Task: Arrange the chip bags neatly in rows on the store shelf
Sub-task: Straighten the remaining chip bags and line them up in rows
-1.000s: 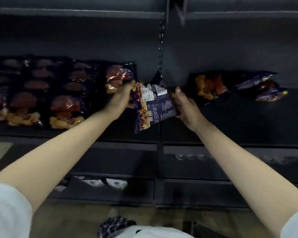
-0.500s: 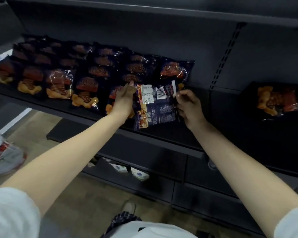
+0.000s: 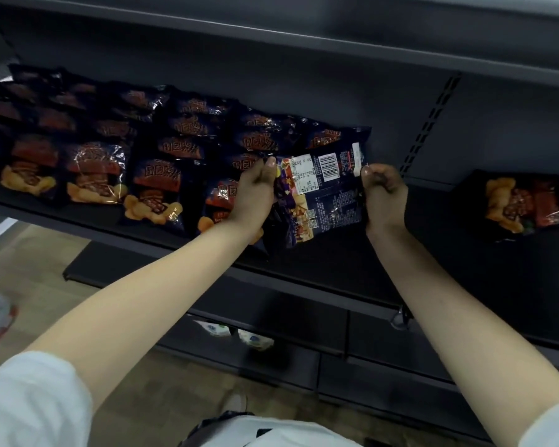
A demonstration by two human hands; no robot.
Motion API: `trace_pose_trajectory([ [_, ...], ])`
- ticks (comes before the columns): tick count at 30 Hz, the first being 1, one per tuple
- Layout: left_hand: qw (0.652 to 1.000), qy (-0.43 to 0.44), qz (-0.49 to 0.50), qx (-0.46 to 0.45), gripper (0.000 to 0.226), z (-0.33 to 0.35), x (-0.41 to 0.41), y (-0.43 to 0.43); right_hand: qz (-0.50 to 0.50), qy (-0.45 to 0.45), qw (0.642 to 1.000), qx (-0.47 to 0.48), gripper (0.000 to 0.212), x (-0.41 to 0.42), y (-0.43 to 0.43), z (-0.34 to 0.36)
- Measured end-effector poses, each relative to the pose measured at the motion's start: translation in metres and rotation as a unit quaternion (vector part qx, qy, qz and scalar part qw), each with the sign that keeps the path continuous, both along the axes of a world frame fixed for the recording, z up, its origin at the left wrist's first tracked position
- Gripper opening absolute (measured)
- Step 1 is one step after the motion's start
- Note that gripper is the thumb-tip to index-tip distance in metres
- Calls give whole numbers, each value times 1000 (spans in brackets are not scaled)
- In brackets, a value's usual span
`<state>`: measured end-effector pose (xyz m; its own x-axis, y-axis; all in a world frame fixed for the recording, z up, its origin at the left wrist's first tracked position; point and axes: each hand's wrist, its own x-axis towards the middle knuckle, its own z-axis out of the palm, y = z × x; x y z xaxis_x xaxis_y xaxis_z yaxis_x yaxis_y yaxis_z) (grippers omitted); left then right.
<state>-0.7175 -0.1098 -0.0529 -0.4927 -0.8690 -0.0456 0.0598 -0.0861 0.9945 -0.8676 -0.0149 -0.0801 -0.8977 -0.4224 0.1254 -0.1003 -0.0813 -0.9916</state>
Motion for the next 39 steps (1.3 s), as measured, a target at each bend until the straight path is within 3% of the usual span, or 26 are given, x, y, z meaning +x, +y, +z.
trace_pose_trajectory([
  [4, 998, -17, -61, -26, 31, 6, -10, -13, -67, 59, 995, -34, 29, -6, 4, 12],
  [7, 997, 3, -65, -38, 37, 11, -16, -14, -90, 217, 969, -74, 16, -7, 7, 24],
  [9, 988, 46, -137, 52, 46, 16, -23, -8, -69, 372, 922, -82, 9, -1, 8, 20],
  [11, 964, 81, -207, 148, 63, 16, -29, -8, -24, 532, 845, -47, 8, 9, 10, 4],
  [13, 950, 88, -242, 175, 72, 18, -33, -10, 19, 625, 780, 8, 13, 13, 14, -18],
  [15, 952, 72, -247, 164, 62, 20, -36, -9, 44, 658, 751, 35, 10, 11, 19, -33],
  [18, 973, 40, -201, 110, 31, 13, -39, -6, 60, 673, 735, 51, 5, 7, 28, -40],
  [20, 978, 38, -183, 89, 36, 5, -40, -7, 58, 650, 756, 55, 12, 8, 33, -34],
  [22, 982, 28, -175, 69, 36, 3, -40, -8, 31, 562, 824, 66, 27, 3, 36, -27],
  [23, 983, 20, -175, 50, 32, 4, -39, -8, 24, 475, 877, 67, 38, 0, 36, -21],
  [25, 981, 7, -193, 1, 32, 3, -39, -7, 71, 217, 972, 50, 57, -3, 38, 0],
  [26, 978, 2, -207, -17, 35, 3, -38, -5, 125, 73, 989, 34, 57, -5, 38, 8],
  [27, 975, -5, -222, -31, 38, 1, -38, -3, 179, -37, 983, 15, 49, -7, 39, 12],
  [28, 971, -9, -234, -44, 40, -1, -38, 0, 215, -85, 973, 8, 37, -8, 40, 12],
  [30, 969, -26, -231, -83, 46, -9, -39, 2, 208, -88, 974, 10, 27, -6, 40, 5],
  [34, 962, -107, -156, -199, 77, -23, -35, 1, 132, -53, 989, 46, 32, -8, 30, -18],
  [39, 909, -199, -125, -344, 85, -48, -34, 9, 57, 2, 989, 137, 23, -8, 8, -39],
])
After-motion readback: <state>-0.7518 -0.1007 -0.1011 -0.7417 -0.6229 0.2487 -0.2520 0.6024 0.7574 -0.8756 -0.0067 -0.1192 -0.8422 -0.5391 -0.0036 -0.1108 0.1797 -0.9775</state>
